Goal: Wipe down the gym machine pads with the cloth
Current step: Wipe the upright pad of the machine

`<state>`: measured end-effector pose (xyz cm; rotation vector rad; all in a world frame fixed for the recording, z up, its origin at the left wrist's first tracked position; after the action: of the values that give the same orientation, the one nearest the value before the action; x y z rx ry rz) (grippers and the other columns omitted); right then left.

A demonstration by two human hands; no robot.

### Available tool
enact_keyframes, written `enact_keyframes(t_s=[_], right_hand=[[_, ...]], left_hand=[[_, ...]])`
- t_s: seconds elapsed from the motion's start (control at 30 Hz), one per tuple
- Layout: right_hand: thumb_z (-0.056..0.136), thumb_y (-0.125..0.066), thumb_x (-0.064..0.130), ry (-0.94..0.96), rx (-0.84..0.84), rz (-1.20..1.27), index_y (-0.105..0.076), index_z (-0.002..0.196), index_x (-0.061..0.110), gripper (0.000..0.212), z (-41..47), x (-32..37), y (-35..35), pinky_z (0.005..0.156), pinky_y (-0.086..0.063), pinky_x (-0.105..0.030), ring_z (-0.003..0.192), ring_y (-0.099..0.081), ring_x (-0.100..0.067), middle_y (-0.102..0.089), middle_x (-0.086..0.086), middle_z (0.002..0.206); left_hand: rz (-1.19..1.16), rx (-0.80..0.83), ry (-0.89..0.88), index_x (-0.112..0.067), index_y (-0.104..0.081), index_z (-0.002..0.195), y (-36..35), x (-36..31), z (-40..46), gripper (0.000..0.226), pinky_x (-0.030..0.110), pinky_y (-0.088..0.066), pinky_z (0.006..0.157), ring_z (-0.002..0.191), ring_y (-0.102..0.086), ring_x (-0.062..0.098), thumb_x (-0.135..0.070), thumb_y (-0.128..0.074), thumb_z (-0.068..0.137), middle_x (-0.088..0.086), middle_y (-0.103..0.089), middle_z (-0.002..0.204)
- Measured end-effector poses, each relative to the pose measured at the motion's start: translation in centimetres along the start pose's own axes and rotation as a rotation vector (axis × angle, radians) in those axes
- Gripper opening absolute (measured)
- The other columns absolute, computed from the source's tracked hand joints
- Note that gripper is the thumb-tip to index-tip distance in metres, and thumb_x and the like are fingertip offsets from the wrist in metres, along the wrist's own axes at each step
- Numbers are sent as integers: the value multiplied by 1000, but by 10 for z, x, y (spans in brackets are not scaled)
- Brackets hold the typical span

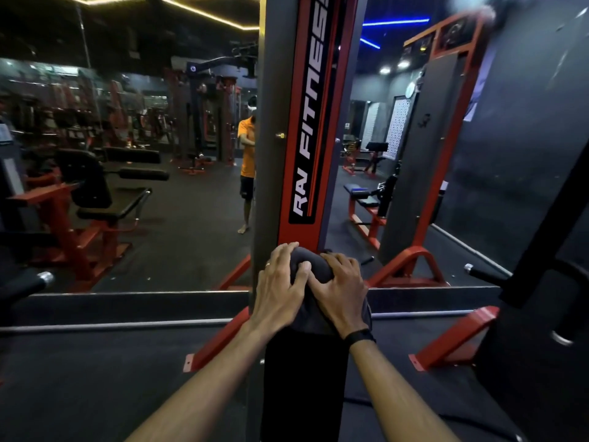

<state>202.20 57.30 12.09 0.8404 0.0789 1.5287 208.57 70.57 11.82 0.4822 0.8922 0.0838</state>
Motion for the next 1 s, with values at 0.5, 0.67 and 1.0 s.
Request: enact_keyframes(t_s=[0.5,0.67,1.0], right_hand=[[81,-61,63,-381,-168,555,-73,106,23,49,-30,-64,-8,85,-55,-40,99,-67,-11,-72,10,102],[83,-60,54,-461,-258,766,-73,92,17,41,-47,-76,-11,74,-51,-24,82,-65,-2,-74,5,86],[86,-52,47,-609,-376,713,-47,63,25,32,-107,-106,-26,53,-35,-11,52,-44,6,-54,18,52]], left_hand=[[71,129,-234,-24,-37,153,-25,7,12,73,34,-26,117,143,-36,8,-66,-26,95,-4,-38,158],[151,100,-321,-20,-56,141,-25,3,8,66,33,-32,109,134,-48,12,-62,-32,96,-2,-51,149],[335,40,-553,-18,-70,124,-28,-7,-6,53,42,-40,99,114,-60,21,-55,-52,90,-2,-61,140]])
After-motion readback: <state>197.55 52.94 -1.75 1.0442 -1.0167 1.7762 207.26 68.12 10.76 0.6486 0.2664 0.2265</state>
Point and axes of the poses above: each hand's wrist, its own z-axis towards the middle knuckle, its own y-axis out of the back of the hand, x = y × z, the point moved 7 cm from there along z, towards the middle knuckle
